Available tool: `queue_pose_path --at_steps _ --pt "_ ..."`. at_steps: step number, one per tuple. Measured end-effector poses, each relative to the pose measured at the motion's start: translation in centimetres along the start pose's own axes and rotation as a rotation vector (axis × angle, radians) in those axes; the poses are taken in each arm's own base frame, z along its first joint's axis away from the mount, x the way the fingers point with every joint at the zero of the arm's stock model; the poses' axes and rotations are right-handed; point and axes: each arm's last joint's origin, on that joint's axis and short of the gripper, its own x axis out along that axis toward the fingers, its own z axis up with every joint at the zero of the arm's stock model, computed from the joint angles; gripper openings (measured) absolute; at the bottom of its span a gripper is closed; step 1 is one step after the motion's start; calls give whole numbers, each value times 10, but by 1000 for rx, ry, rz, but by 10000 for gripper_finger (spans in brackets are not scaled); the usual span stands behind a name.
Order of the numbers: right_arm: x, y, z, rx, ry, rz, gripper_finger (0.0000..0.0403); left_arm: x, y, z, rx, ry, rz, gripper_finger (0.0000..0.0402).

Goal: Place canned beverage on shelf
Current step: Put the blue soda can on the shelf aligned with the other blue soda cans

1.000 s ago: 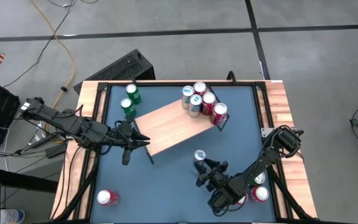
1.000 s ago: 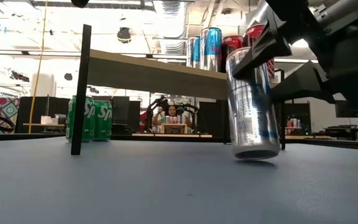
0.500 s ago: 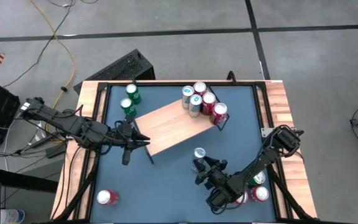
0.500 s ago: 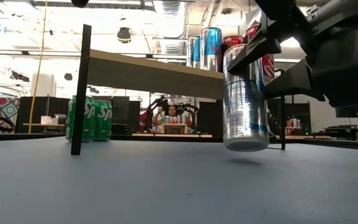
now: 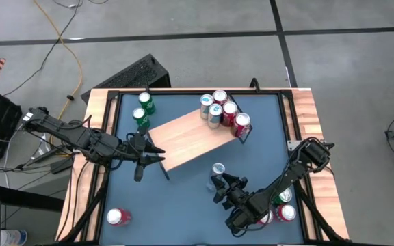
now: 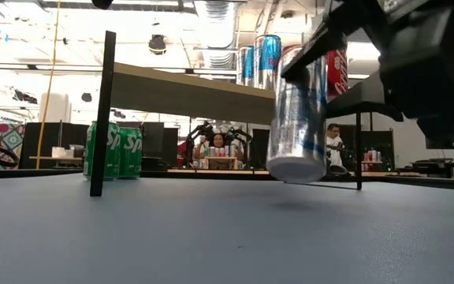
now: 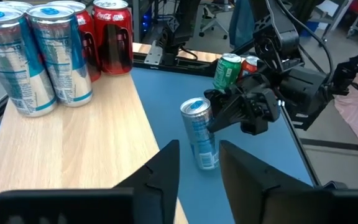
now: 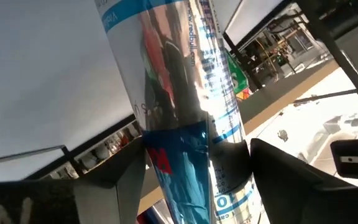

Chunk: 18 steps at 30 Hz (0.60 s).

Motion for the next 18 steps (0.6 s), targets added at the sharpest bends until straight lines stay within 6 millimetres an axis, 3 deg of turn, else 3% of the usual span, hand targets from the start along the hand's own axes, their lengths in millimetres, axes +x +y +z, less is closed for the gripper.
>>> queue_pose_path --at_steps 11,18 --pt "1 -8 -3 3 2 3 261 1 0 0 -12 3 -4 190" --pt "1 -8 -3 -40 2 4 261 28 -11 -12 -53 74 -67 200"
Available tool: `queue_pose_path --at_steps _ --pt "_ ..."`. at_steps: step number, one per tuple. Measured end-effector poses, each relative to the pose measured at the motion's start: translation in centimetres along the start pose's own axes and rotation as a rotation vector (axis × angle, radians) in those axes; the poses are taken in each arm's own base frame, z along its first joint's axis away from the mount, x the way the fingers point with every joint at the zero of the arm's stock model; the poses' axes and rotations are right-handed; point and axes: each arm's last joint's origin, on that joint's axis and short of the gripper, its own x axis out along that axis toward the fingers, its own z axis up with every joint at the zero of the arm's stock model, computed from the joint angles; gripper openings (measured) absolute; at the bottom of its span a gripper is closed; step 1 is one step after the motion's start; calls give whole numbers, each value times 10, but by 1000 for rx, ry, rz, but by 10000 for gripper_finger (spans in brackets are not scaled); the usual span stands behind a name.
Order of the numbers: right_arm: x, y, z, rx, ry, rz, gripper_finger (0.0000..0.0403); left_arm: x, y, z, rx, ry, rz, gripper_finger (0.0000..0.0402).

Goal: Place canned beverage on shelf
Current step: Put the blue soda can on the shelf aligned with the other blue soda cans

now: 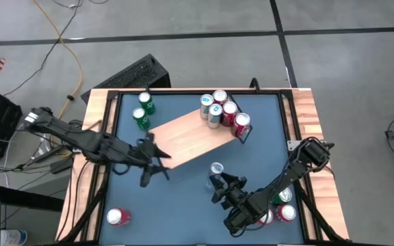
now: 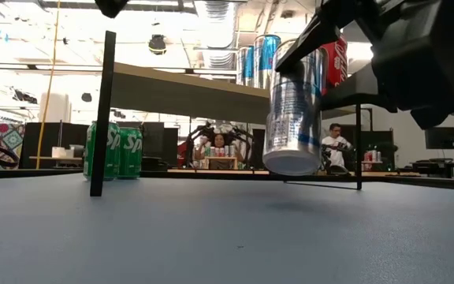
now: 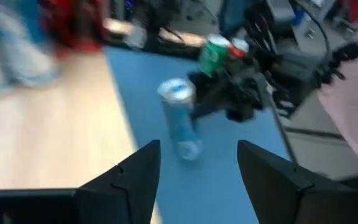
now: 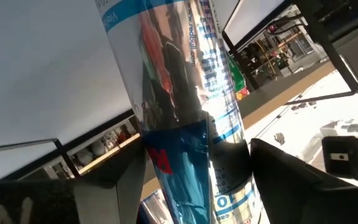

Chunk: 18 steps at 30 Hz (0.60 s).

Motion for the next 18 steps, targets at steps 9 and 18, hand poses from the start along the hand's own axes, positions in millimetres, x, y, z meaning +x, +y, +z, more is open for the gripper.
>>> queue_pose_path --at_steps 9,18 --pt "-4 2 -1 -55 27 -13 261 62 -21 -11 1 -79 -181 200" --pt "-26 -12 -2 -27 10 -68 260 91 -11 -18 -78 -72 -260 200"
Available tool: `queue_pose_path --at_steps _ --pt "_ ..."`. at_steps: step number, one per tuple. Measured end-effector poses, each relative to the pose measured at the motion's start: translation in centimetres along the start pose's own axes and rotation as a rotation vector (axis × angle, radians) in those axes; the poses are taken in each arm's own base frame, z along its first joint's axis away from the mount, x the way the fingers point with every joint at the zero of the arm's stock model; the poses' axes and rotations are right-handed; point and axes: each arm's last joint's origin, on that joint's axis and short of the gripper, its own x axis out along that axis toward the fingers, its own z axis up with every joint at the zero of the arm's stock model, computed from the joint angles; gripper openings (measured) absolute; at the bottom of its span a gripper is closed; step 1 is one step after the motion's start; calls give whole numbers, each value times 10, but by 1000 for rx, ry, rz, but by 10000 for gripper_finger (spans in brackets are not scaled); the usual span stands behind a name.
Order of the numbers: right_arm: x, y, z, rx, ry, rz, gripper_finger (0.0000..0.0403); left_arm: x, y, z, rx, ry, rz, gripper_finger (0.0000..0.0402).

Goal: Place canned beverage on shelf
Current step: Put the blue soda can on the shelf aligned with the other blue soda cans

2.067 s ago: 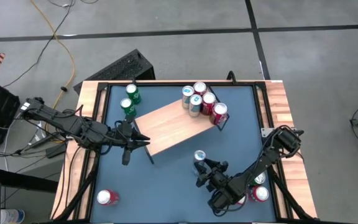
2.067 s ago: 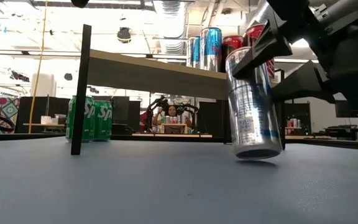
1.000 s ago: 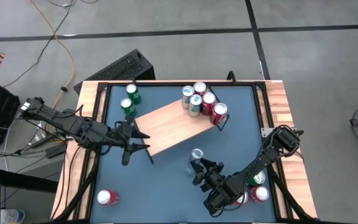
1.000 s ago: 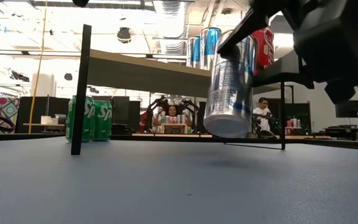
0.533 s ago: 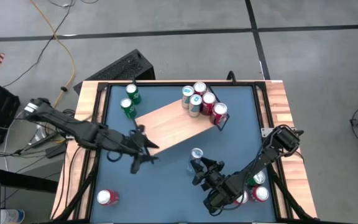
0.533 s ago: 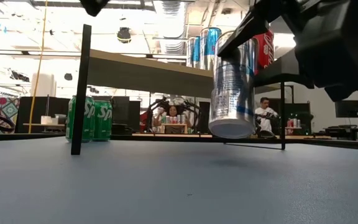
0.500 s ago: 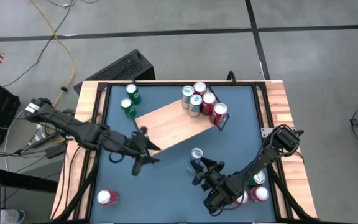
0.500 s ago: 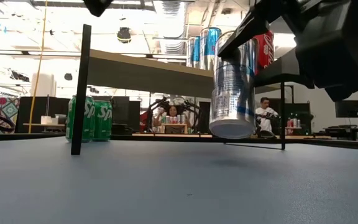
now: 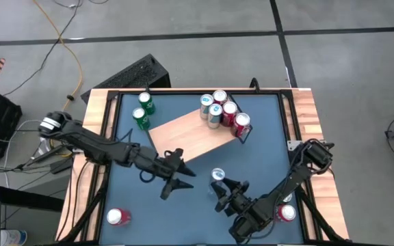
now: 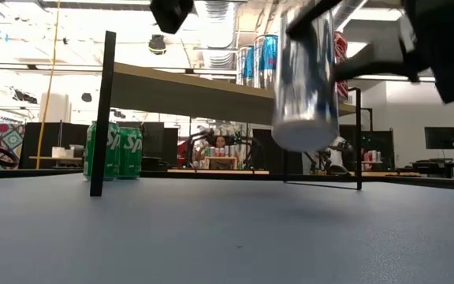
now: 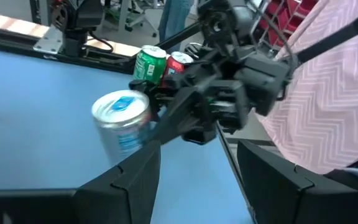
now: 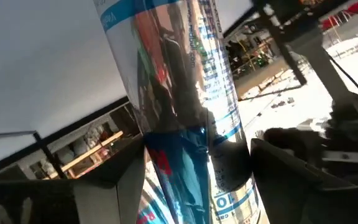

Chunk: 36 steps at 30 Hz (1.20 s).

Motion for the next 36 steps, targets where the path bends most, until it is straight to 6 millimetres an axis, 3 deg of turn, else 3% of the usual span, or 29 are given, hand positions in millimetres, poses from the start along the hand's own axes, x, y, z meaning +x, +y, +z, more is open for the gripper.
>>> queue_pose_path --at_steps 12,22,36 --pt "-6 -26 -13 46 -2 -13 260 9 8 0 -35 -24 -63 202" --pt "-6 -41 -21 93 0 -17 260 9 10 1 -51 -41 -5 266" --pt "-3 -43 -23 100 12 -14 260 21 29 -7 -178 -29 10 284"
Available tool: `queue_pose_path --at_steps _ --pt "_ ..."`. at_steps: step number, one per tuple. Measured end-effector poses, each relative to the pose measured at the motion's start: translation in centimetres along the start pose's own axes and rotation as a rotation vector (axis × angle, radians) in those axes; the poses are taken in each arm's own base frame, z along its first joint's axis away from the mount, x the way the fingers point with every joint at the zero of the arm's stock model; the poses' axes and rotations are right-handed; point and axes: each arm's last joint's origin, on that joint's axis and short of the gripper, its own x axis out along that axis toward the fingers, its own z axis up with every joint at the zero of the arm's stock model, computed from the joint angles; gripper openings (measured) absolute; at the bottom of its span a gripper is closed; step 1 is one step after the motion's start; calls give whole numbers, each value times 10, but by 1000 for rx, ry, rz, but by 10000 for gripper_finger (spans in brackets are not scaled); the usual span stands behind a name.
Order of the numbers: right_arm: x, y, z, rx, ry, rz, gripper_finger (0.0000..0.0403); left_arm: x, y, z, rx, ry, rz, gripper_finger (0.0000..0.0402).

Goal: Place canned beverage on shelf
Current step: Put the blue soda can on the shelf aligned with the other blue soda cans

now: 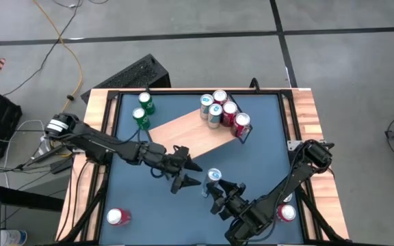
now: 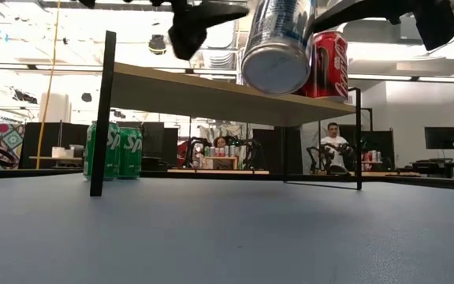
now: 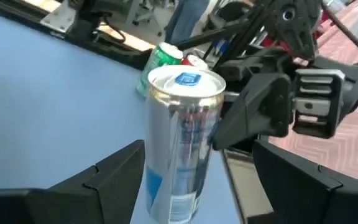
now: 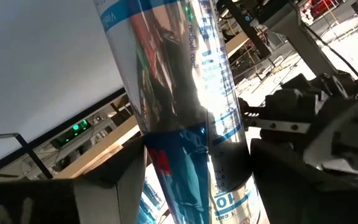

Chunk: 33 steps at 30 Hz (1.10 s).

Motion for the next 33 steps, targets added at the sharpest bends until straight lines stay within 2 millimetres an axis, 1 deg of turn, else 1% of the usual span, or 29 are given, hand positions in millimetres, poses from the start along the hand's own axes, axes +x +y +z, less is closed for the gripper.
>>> queue_pose_path --at_steps 5,10,20,24,27,31,33 --pt "0 0 0 6 -1 -1 260 12 7 -1 -37 -40 -91 284" --pt "0 0 0 9 -2 -1 260 20 11 -6 -52 -67 -114 284" --pt "2 -1 0 12 0 3 259 20 12 -7 -40 -52 -100 284" --pt "-2 0 1 3 -13 -3 247 20 18 -7 -30 -34 -75 284" --pt "-6 0 2 -2 -20 -11 234 20 19 -6 -21 -40 -75 284" --pt "-7 0 2 -10 -21 -11 225 20 18 -6 -13 -44 -74 284" --pt "-4 -1 1 -12 -15 -6 225 20 18 -6 -15 -42 -78 284"
